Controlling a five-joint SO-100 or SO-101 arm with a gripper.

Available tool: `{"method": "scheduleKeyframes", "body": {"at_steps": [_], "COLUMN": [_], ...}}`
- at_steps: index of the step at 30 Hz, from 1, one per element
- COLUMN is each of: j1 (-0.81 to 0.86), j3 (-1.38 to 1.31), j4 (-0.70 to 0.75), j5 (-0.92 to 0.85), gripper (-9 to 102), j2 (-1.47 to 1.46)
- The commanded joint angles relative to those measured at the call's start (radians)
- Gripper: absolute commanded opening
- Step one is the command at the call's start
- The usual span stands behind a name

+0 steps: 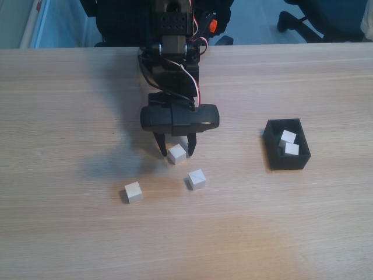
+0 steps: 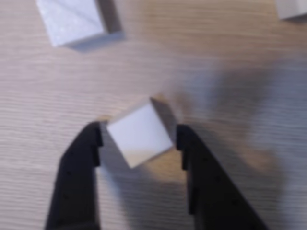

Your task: Pick blocks and place them in the box.

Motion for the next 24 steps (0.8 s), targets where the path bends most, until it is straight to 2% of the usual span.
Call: {"method": "scheduleKeyframes", "body": {"at_steps": [1, 5, 14, 19, 24], "j1": [-0.009, -0.008, -0.049, -0.192, -0.376], "j3": [-0.011, -0.009, -0.040, -0.144, -0.247], "j4": [-0.025, -0.041, -0.009, 0.086, 0.112], "j5": [0.021, 0.031, 0.000, 0.035, 0.077], "gripper": [10, 0, 0, 0, 0], "j2": [-0.003, -0.005, 0.077, 0.146, 0.161]}}
